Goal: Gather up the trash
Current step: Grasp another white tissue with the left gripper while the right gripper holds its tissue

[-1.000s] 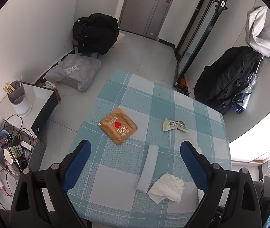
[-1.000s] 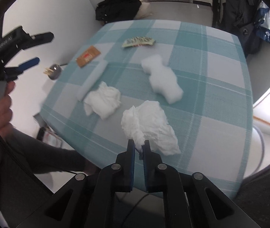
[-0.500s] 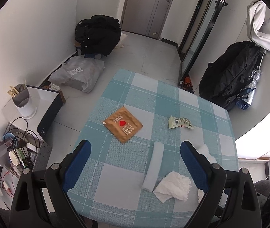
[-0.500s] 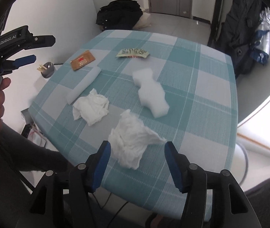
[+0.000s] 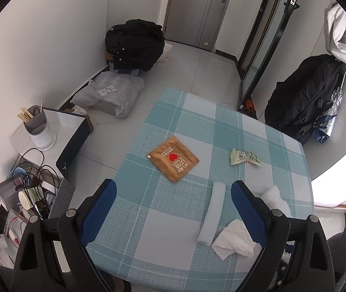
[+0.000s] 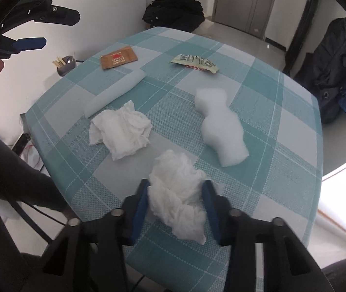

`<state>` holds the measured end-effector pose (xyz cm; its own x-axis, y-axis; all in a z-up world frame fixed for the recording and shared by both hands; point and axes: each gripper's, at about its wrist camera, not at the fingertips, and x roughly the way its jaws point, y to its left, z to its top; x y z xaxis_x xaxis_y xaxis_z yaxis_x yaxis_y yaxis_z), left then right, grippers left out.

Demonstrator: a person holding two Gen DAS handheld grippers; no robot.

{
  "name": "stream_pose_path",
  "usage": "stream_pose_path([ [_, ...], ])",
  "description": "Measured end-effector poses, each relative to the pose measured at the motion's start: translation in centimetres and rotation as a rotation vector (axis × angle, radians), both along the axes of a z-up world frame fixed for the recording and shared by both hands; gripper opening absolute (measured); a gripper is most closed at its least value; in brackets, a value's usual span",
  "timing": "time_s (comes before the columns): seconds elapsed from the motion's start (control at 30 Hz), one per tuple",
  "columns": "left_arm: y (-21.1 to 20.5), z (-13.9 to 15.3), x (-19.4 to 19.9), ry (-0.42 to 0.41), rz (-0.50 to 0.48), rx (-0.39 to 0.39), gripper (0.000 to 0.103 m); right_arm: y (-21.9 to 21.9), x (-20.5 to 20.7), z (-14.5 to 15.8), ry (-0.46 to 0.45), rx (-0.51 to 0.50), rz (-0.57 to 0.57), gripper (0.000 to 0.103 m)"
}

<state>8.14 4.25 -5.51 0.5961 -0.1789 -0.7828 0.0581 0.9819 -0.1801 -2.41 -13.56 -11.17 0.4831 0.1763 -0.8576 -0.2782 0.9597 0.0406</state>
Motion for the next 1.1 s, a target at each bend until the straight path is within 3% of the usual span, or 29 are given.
stream_pose_path([
  [0.13, -0.5, -0.1, -0.1, 0.005, -0.029, 0.0, 0.093, -1.3, 0.3, 0.0, 0.017, 0.077, -0.045, 0.015],
  [0.27, -1.5, 0.2, -0.6, -0.026, -0.082, 0.033, 0.093, -2.5, 0.3, 0.6, 0.01, 0.144, -0.084, 0.014],
  [0.5, -4.4, -1.0, -1.9, -0.017, -0.264, 0.12, 0.093, -5.6, -0.1, 2.0, -0.02, 0.27, -0.168, 0.013],
  [0.67, -6.8, -2.2, -3.1, 0.023, -0.386, 0.131, 0.093, -7.7, 0.0, 2.5, -0.031, 0.327, -0.239, 0.013],
  [0.73, -7.8, -2.9, -3.2, 0.075, -0.437, 0.098, 0.093, -8.5, 0.1, 2.4, -0.026, 0.348, -0.264, 0.013],
  [0.83, -9.2, -3.9, -3.7, 0.118, -0.494, 0.117, 0.093, -9.5, 0.1, 2.5, -0.036, 0.378, -0.294, 0.013],
  [0.97, -10.8, -5.0, -4.3, 0.14, -0.535, 0.19, 0.093, -10.5, 0.1, 2.6, -0.047, 0.397, -0.311, 0.013],
  [1.1, -11.5, -6.1, -3.9, 0.167, -0.508, 0.257, 0.093, -11.3, 0.0, 2.3, -0.036, 0.42, -0.33, 0.013],
])
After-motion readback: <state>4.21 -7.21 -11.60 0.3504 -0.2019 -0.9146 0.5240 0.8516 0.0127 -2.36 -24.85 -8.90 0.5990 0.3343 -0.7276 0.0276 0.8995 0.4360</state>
